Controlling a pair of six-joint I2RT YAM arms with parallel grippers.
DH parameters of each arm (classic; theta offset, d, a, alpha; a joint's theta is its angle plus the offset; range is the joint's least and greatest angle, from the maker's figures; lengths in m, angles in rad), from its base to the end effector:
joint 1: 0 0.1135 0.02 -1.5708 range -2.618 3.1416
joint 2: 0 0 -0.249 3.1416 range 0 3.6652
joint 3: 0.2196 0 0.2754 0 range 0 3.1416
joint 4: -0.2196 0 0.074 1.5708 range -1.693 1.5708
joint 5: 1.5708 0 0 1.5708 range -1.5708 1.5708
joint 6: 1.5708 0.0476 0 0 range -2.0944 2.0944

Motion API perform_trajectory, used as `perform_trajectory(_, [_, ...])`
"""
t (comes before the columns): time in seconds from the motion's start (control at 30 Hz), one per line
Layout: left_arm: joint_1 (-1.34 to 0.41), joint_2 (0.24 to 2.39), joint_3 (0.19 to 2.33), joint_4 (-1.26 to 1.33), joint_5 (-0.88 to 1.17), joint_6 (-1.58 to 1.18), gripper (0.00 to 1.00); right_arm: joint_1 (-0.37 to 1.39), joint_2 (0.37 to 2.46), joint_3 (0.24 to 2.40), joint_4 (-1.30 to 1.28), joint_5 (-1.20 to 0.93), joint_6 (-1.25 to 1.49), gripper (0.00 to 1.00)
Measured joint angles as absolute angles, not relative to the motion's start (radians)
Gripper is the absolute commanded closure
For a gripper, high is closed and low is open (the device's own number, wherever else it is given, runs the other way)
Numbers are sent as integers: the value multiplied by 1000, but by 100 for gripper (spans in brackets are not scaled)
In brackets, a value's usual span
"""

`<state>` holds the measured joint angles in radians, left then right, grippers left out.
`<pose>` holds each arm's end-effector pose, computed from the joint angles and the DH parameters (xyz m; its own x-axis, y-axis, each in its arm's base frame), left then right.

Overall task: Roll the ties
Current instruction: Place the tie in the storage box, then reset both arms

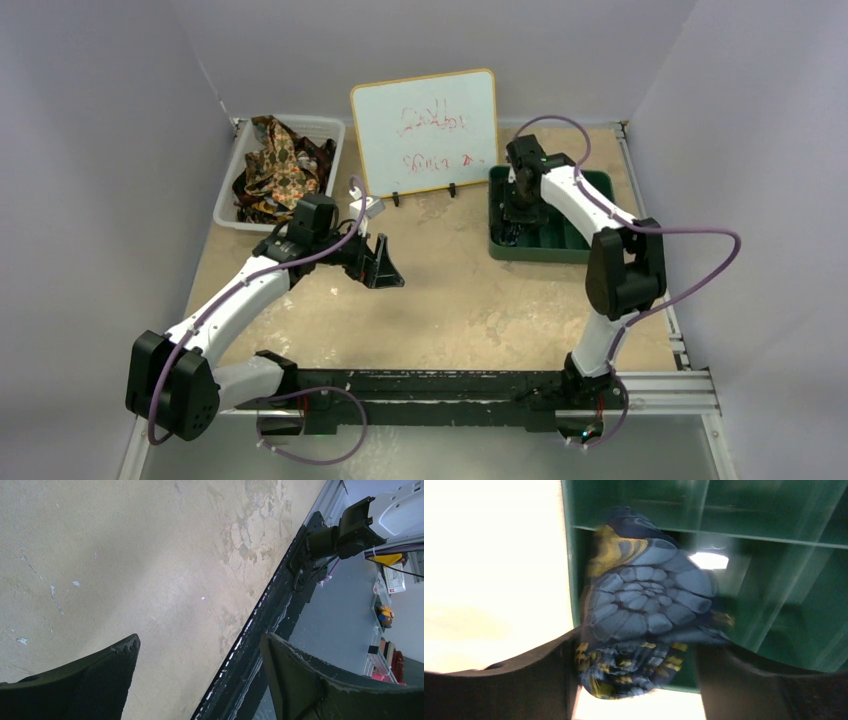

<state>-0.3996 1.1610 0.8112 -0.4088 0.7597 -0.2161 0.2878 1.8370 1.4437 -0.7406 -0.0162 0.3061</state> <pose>0.2384 -0.1363 0.2315 -0.7782 0.1599 -0.6073 0.5894 0.5198 -0.6184 0.3912 0.1166 0.1960 -0.9159 0.0431 -0.3990 -0.0151 0.9898 0.1415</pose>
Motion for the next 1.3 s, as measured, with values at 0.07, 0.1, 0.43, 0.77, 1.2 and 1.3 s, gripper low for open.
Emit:
perform_trajectory(0.07, [-400,1161,811,-409,760,-216,12,286,1810,1456,-758,16,305,18])
perform_trajectory(0.1, [-400,1161,811,-409,760,-216,12,282,1803,1460,-759,7,307,18])
perform_trajectory(0.43, [-400,1161,811,-409,764,-216,12,295,1806,1473,-783,10,321,15])
perform_trajectory(0.77, [-400,1161,811,-409,770,-216,12,295,1803,1512,-785,15,340,8])
perform_trajectory(1.2, [-400,1159,811,-408,757,-216,12,295,1740,1519,-688,110,402,2])
perform_trajectory(1.3, [-400,1150,811,-408,738,-216,12,295,1733,1517,-662,148,421,2])
